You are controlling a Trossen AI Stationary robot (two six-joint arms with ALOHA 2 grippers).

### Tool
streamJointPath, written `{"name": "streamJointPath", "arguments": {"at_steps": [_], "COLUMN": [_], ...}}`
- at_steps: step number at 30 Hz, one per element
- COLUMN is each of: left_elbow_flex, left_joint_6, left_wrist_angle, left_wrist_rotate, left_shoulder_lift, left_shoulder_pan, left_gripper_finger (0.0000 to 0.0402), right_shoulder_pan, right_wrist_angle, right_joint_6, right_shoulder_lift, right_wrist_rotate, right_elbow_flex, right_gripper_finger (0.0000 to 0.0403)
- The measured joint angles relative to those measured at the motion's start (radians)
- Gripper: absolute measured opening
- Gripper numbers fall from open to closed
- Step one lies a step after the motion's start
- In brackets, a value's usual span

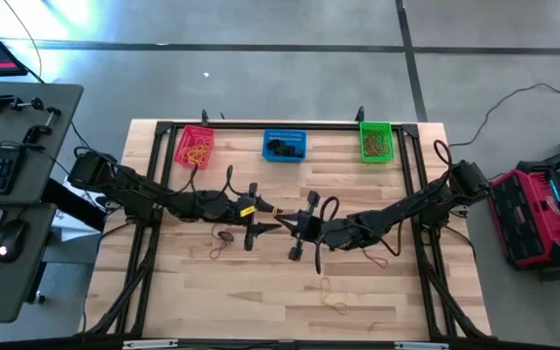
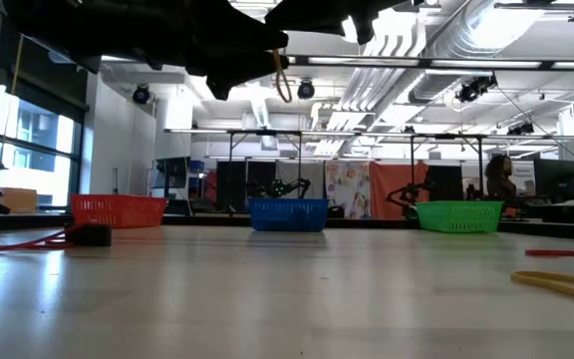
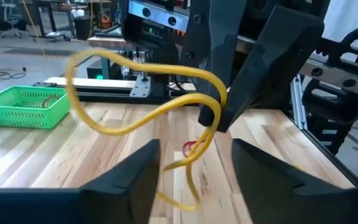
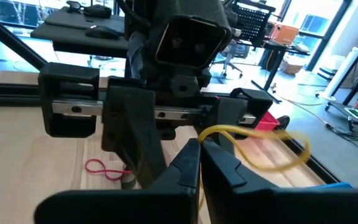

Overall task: Sort rubber bands into baskets
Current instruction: Put the top yellow rubber band into the red bin

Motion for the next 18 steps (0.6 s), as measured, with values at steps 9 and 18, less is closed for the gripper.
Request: {"name": "streamJointPath", "arguments": {"at_steps": [9, 18], "left_elbow_flex": [0.000, 0.000], "left_joint_6": [0.036, 0.049], "left_wrist_angle": [-0.001, -0.008], "left_wrist_rotate": [0.006, -0.003], "left_shoulder_lift": [0.000, -0.025], "left_shoulder_pan": [0.000, 0.001], "left_gripper_finger": [0.0015, 0.0002], "right_shoulder_pan": [0.000, 0.001], "right_wrist_angle": [0.009, 0.004], "right_joint_6": [-0.012, 0.033], "right_shoulder_lift": [0.000, 0.000], "right_wrist_rotate": [-0.002, -0.011], "right_elbow_flex": [0.000, 0.000], "right_gripper_finger": [0.0000, 0.0003]}}
